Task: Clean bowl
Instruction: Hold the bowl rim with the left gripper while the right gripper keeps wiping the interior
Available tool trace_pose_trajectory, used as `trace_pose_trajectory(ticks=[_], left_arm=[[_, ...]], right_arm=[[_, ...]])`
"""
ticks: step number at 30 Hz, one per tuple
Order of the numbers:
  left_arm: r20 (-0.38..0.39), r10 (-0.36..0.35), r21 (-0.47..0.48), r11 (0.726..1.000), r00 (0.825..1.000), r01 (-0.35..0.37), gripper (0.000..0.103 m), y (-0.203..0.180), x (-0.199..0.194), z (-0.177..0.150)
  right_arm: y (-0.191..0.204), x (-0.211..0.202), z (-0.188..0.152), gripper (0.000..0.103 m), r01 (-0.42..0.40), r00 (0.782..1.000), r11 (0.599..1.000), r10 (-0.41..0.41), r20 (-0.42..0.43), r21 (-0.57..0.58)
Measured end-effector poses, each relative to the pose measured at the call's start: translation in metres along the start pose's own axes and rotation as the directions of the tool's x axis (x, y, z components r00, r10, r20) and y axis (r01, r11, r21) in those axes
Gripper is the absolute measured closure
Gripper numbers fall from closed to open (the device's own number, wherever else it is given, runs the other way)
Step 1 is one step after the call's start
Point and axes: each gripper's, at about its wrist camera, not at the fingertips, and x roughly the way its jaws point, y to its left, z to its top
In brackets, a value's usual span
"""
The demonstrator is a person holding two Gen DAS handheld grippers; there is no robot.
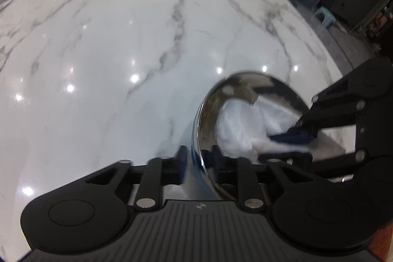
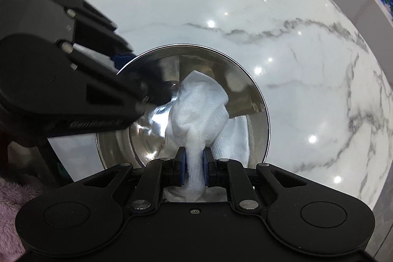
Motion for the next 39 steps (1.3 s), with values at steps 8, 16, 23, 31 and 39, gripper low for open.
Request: trace_pose_trajectory(ticks=[8, 16, 23, 31, 39], left_arm=[[-0.027, -0.042, 0.01, 0.999, 0.999, 0.042, 0.081, -0.001, 0.0, -0.002], [0.033, -0.009, -0.005, 1.0, 0.999, 0.009, 0.089, 0.0, -0.004, 0.001], [0.045, -0.001, 0.01, 1.0, 0.999, 0.0, 0.09, -0.001, -0.005, 0.0], [0.044, -0.007, -0.001, 1.0, 0.999, 0.007, 0.09, 0.001, -0.003, 0.002], [-0.012, -0.027, 0.008, 1.0, 1.0, 0.027, 0.074, -0.002, 0.002, -0.002]], right_arm=[[-0.007, 0.0, -0.004, 0.092, -0.019, 1.0, 0.999, 0.019, 0.01, 0.031], [-0.014, -0.003, -0.004, 0.091, -0.216, 0.976, 0.966, 0.214, 0.031, 0.141], [-0.019, 0.008, -0.005, 0.091, -0.216, 0.976, 0.968, 0.219, -0.01, 0.128], [-0.006, 0.006, -0.01, 0.091, 0.043, 0.999, 0.998, -0.044, -0.025, -0.047], [-0.022, 0.007, -0.014, 0.091, 0.005, 1.0, 1.0, -0.004, -0.02, 0.002]])
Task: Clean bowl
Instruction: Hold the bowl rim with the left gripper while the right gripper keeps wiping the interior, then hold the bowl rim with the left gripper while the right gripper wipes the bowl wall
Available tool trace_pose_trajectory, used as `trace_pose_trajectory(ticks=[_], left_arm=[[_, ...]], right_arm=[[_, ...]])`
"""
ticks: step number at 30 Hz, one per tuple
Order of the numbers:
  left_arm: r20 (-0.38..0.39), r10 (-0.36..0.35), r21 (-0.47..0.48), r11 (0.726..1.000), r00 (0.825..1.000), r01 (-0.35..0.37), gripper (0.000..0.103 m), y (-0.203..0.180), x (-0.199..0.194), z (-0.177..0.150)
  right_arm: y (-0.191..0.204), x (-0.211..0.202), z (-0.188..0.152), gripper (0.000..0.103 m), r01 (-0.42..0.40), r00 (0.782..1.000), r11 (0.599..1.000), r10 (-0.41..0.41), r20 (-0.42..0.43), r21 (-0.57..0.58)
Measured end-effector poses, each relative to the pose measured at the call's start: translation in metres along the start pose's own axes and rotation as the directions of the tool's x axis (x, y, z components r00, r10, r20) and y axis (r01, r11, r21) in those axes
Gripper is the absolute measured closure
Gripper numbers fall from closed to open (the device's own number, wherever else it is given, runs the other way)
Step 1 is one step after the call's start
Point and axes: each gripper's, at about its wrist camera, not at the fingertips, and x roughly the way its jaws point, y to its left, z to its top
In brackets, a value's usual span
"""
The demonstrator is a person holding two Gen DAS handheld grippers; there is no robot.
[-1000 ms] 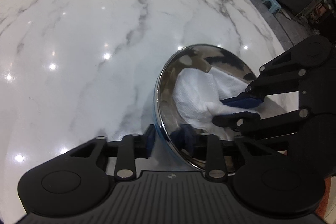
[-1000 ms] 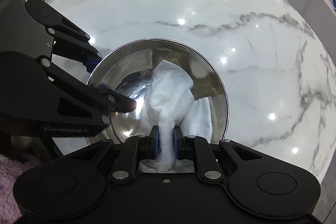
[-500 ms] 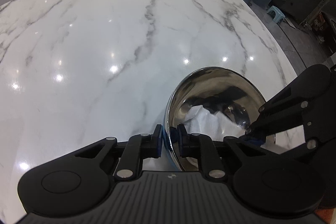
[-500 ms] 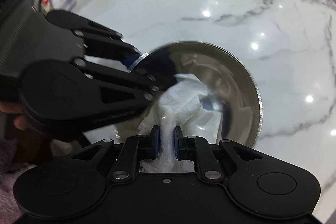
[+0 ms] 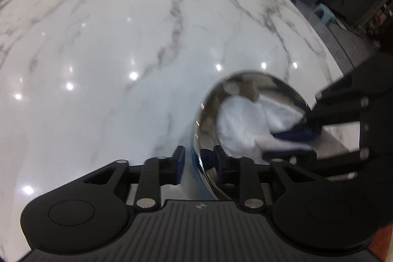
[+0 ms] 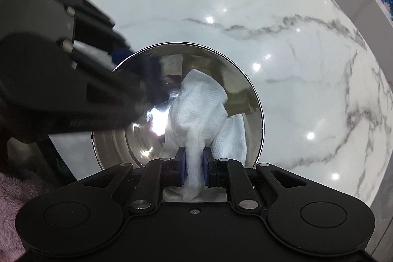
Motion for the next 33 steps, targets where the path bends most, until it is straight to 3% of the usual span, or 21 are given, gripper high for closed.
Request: trace_pose_trajectory(ticks=[4, 10, 15, 17, 23, 26, 30, 33], left_arm=[[-0.031, -0.023, 0.016, 1.0, 0.999, 0.023, 0.073, -0.002, 0.002, -0.002], [0.012, -0.008, -0.001, 1.0, 1.0, 0.008, 0.085, 0.003, -0.003, -0.002], [0.048, 0.017, 0.004, 1.0, 0.999, -0.018, 0.088, 0.001, -0.006, -0.001], [0.059, 0.029, 0.018, 0.999, 0.998, -0.03, 0.089, -0.001, -0.006, -0.001], [0.066, 0.035, 0.033, 0.999, 0.997, -0.037, 0.089, -0.002, -0.007, -0.001], [0.067, 0.037, 0.041, 0.998, 0.997, -0.04, 0.089, -0.003, -0.007, -0.001], [0.066, 0.037, 0.04, 0.998, 0.997, -0.04, 0.089, -0.002, -0.007, -0.001], [0.066, 0.036, 0.038, 0.999, 0.997, -0.038, 0.088, -0.002, -0.007, 0.0]], right_arm=[[-0.012, 0.0, -0.004, 0.091, -0.027, 1.0, 0.999, 0.026, 0.01, 0.035], [-0.026, 0.01, -0.006, 0.091, -0.059, 0.998, 0.996, 0.058, 0.011, 0.066], [-0.015, 0.005, 0.01, 0.091, -0.237, 0.971, 0.96, 0.232, 0.048, 0.147], [-0.016, 0.006, 0.011, 0.091, -0.27, 0.963, 0.95, 0.265, 0.05, 0.159], [-0.015, 0.007, 0.01, 0.091, -0.239, 0.971, 0.96, 0.239, 0.016, 0.146], [-0.009, 0.002, 0.007, 0.091, -0.179, 0.984, 0.978, 0.18, -0.001, 0.105], [0.001, 0.0, 0.006, 0.092, -0.016, 1.0, 1.0, 0.016, -0.003, 0.013], [0.0, 0.0, 0.004, 0.091, -0.009, 1.0, 1.0, 0.009, 0.004, 0.016]])
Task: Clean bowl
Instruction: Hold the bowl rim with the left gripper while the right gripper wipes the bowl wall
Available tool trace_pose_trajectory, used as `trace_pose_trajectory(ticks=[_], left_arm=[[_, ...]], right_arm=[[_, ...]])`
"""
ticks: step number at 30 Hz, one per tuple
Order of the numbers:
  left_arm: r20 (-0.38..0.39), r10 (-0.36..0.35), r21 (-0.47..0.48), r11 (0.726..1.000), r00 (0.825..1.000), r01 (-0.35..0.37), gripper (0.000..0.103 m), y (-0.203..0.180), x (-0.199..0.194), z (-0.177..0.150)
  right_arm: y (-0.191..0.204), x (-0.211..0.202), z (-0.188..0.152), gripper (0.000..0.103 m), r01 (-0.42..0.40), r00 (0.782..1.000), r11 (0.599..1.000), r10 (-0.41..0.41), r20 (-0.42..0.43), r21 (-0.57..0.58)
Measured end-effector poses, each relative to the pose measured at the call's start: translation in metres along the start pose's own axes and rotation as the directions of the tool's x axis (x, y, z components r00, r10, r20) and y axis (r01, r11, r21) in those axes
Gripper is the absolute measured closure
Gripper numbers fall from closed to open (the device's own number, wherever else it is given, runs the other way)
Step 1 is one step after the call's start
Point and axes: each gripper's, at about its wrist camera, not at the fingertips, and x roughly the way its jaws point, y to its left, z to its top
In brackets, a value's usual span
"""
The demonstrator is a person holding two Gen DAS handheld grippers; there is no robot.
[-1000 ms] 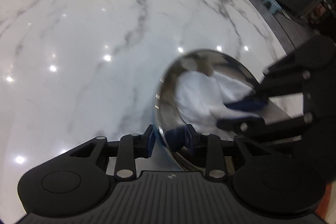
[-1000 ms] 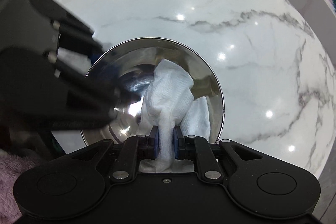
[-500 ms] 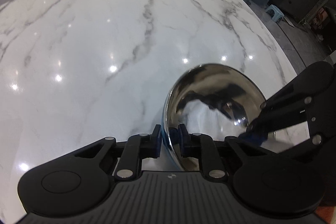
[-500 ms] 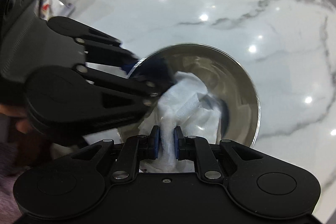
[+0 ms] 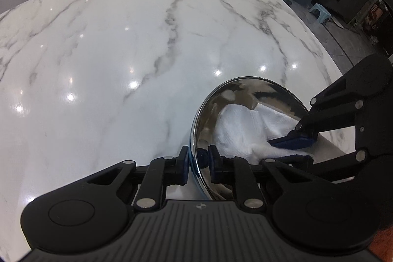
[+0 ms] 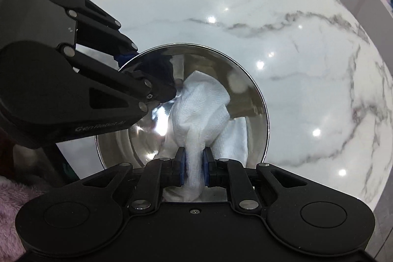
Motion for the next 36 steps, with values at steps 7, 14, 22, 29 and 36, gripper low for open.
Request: trace_pose_trajectory(ticks=[7, 14, 22, 29, 36], left_arm=[[-0.075, -0.047, -0.003, 0.999, 0.996, 0.047, 0.072, -0.003, 0.007, -0.004], [-0.068, -0.05, -0.012, 0.999, 0.996, 0.05, 0.08, 0.002, 0.004, -0.005], [-0.031, -0.029, -0.032, 0.999, 0.999, 0.028, 0.085, 0.003, 0.003, -0.002], [-0.021, -0.022, -0.02, 1.0, 1.0, 0.021, 0.086, 0.002, 0.002, -0.001], [-0.017, -0.017, -0.001, 1.0, 1.0, 0.017, 0.086, 0.0, 0.003, 0.0]], right_arm=[[-0.013, -0.001, -0.001, 0.092, -0.038, 0.999, 0.998, 0.037, 0.009, 0.045], [-0.02, -0.001, -0.004, 0.092, -0.051, 0.999, 0.996, 0.05, 0.016, 0.069], [-0.031, -0.002, -0.004, 0.09, -0.235, 0.972, 0.952, 0.231, 0.04, 0.194], [-0.029, -0.003, -0.002, 0.091, -0.223, 0.974, 0.959, 0.226, 0.004, 0.176], [0.0, 0.003, 0.018, 0.091, -0.055, 0.998, 0.997, 0.056, -0.013, 0.056]])
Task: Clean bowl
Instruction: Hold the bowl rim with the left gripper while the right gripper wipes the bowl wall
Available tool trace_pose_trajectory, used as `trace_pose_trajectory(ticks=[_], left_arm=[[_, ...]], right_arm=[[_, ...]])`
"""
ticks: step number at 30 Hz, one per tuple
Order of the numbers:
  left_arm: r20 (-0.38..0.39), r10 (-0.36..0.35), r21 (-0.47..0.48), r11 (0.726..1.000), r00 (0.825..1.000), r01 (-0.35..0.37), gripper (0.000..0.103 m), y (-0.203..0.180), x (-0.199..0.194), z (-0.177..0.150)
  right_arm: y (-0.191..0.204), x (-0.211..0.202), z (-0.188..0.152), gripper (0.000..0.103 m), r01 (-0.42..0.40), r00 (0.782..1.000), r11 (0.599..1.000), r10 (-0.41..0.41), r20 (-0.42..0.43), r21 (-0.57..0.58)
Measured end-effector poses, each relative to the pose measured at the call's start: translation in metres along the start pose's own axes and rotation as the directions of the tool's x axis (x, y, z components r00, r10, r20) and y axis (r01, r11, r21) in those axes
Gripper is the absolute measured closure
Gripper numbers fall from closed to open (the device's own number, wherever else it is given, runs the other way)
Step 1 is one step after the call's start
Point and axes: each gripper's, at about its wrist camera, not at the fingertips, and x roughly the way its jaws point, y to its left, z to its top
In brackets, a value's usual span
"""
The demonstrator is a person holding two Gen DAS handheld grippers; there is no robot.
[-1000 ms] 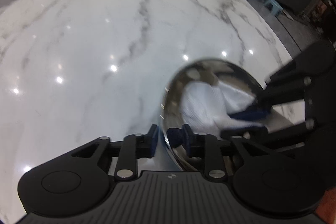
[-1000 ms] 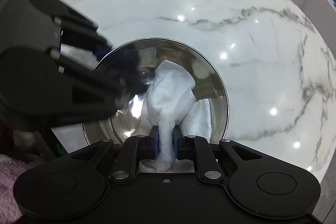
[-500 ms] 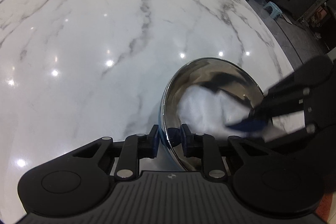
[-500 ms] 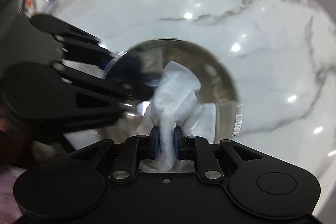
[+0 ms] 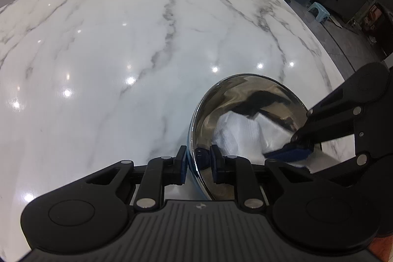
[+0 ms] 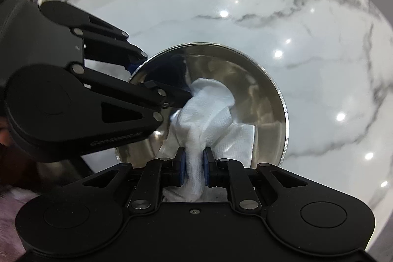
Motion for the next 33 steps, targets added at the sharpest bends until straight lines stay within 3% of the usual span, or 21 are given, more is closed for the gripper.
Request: trace_pose_trajectory(ticks=[4, 7, 17, 21, 24, 33], left_arm=[[0.003, 0.004, 0.016, 1.0, 1.0, -0.004, 0.085, -0.002, 0.0, -0.001], [0.002, 0.003, 0.015, 1.0, 1.0, -0.003, 0.085, -0.001, 0.0, -0.001], [0.0, 0.0, 0.005, 1.0, 1.0, 0.0, 0.085, -0.001, 0.0, -0.002], [0.001, 0.002, 0.004, 1.0, 1.0, -0.002, 0.085, -0.002, -0.001, -0.002], [0.002, 0.004, 0.007, 1.0, 1.0, -0.004, 0.085, -0.003, -0.001, -0.002], [0.004, 0.005, 0.023, 1.0, 1.0, -0.005, 0.085, -0.002, 0.0, -0.002]], right_arm=[[0.003, -0.002, 0.002, 0.091, 0.093, 0.995, 0.995, -0.091, 0.036, -0.04], [0.002, -0.002, 0.003, 0.091, 0.106, 0.993, 0.993, -0.103, 0.051, -0.053], [0.01, 0.002, 0.009, 0.09, 0.043, 0.996, 0.995, -0.035, 0.086, -0.09], [0.01, 0.001, 0.009, 0.09, -0.014, 0.998, 0.995, 0.019, 0.061, -0.095], [0.011, 0.0, 0.009, 0.09, -0.007, 1.0, 0.994, 0.01, 0.025, -0.107], [0.019, -0.003, 0.017, 0.092, 0.147, 0.989, 0.975, -0.143, 0.037, -0.166]])
